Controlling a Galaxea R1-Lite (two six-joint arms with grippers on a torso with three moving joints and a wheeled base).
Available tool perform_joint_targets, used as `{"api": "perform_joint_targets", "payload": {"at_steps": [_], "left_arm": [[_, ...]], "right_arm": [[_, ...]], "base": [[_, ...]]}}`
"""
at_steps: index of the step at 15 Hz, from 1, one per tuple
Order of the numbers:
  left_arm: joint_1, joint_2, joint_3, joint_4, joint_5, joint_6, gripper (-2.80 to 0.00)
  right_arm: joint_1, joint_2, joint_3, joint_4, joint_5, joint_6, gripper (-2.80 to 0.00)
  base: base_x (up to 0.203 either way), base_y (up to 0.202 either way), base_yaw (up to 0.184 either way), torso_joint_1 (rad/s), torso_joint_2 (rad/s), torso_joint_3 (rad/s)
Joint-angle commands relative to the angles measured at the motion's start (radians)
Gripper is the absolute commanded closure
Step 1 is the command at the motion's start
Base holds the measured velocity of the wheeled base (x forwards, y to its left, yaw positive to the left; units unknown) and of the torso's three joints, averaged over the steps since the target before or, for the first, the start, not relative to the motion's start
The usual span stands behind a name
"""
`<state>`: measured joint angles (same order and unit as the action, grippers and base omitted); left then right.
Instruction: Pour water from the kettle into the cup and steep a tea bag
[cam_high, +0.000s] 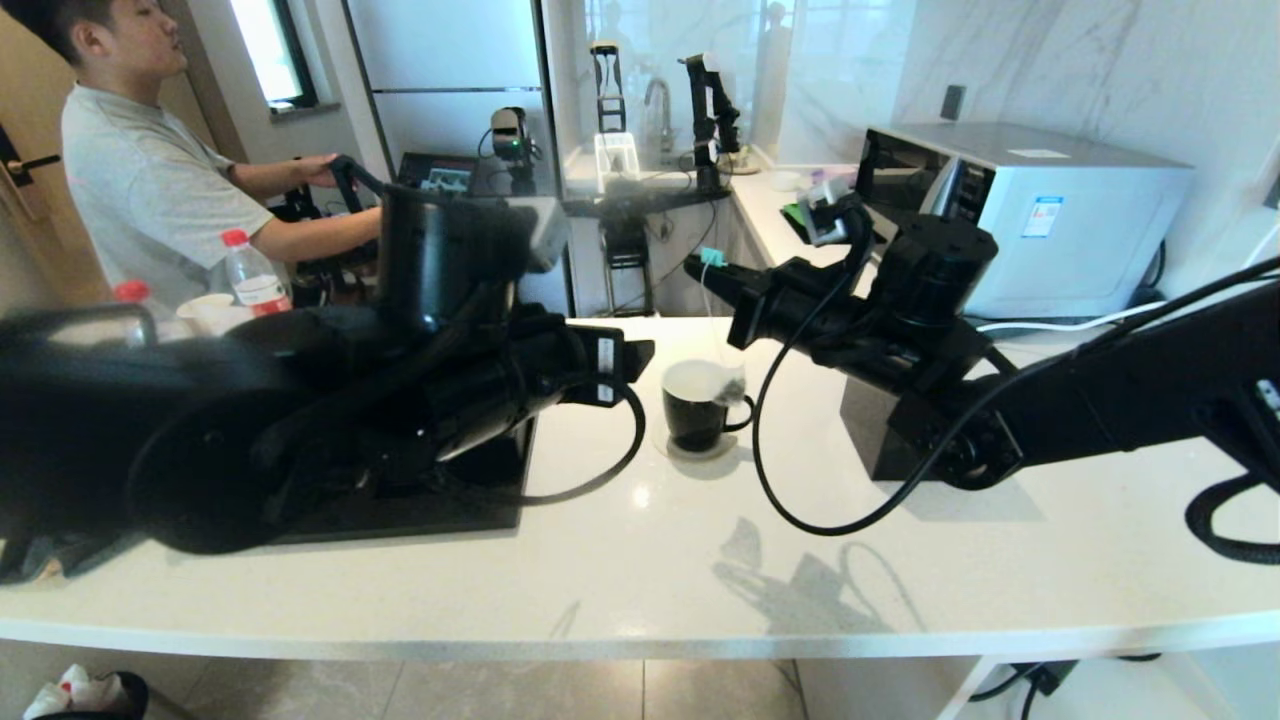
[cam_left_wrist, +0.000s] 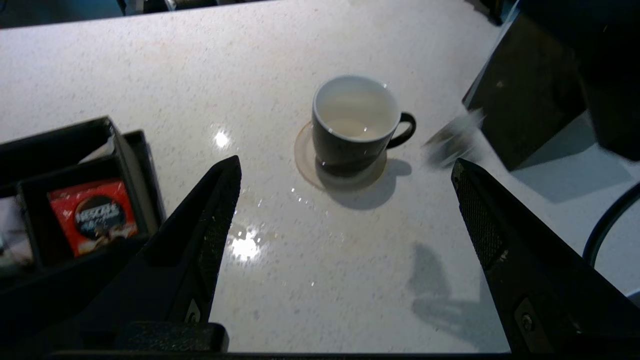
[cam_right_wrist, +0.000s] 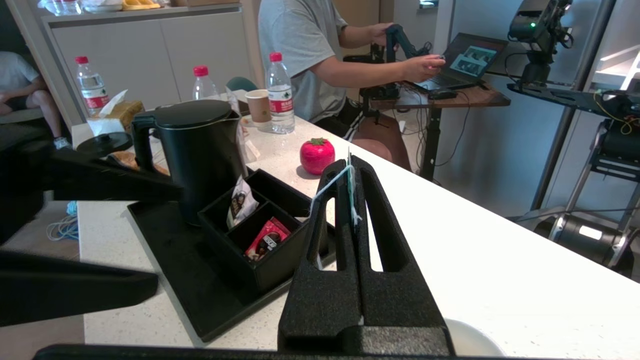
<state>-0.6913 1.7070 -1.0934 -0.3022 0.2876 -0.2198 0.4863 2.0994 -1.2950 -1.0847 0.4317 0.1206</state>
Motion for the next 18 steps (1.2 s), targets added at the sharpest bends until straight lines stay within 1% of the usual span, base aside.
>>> {"api": "perform_joint_targets", "payload": {"at_steps": [1, 3, 4, 7, 9, 11, 13, 17, 18], "left_arm": [[-0.003, -0.075, 0.088, -0.002, 0.001, -0.001, -2.80], [-0.004, -0.127, 0.167, -0.004, 0.001, -0.001, -2.80], [-0.004, -0.145, 0.197, -0.010, 0.000, 0.001, 0.00], [-0.004, -0.162, 0.242, -0.040, 0.011, 0.004, 0.00], [0.000, -0.161, 0.276, -0.041, 0.048, 0.053, 0.00], [0.005, -0.170, 0.345, -0.062, 0.068, 0.072, 0.00], [0.005, -0.171, 0.412, -0.195, 0.066, 0.061, 0.00], [0.007, -0.108, 0.601, -0.641, 0.061, 0.055, 0.00], [0.016, -0.081, 0.653, -0.732, 0.063, 0.059, 0.00]], "right_arm": [[-0.011, 0.004, -0.003, -0.005, 0.002, 0.001, 0.00], [-0.022, 0.005, -0.003, -0.001, 0.004, 0.002, 0.00], [-0.027, 0.005, -0.003, 0.000, 0.004, 0.002, 0.00], [-0.032, 0.014, -0.006, 0.000, 0.004, 0.002, 0.00], [-0.036, 0.021, -0.009, -0.006, 0.002, 0.001, 0.00], [-0.046, 0.027, -0.013, -0.014, 0.002, 0.000, 0.00], [-0.056, 0.028, -0.028, -0.006, 0.002, 0.001, 0.00], [-0.093, 0.053, -0.046, 0.000, 0.002, 0.001, 0.00], [-0.099, 0.060, -0.053, 0.000, 0.002, 0.001, 0.00]], "base": [[0.000, 0.000, 0.000, 0.000, 0.00, 0.000], [0.000, 0.000, 0.000, 0.000, 0.00, 0.000], [0.000, 0.000, 0.000, 0.000, 0.00, 0.000], [0.000, 0.000, 0.000, 0.000, 0.00, 0.000], [0.000, 0.000, 0.000, 0.000, 0.00, 0.000], [0.000, 0.000, 0.000, 0.000, 0.00, 0.000], [0.000, 0.000, 0.000, 0.000, 0.00, 0.000], [0.000, 0.000, 0.000, 0.000, 0.00, 0.000], [0.000, 0.000, 0.000, 0.000, 0.00, 0.000]]}}
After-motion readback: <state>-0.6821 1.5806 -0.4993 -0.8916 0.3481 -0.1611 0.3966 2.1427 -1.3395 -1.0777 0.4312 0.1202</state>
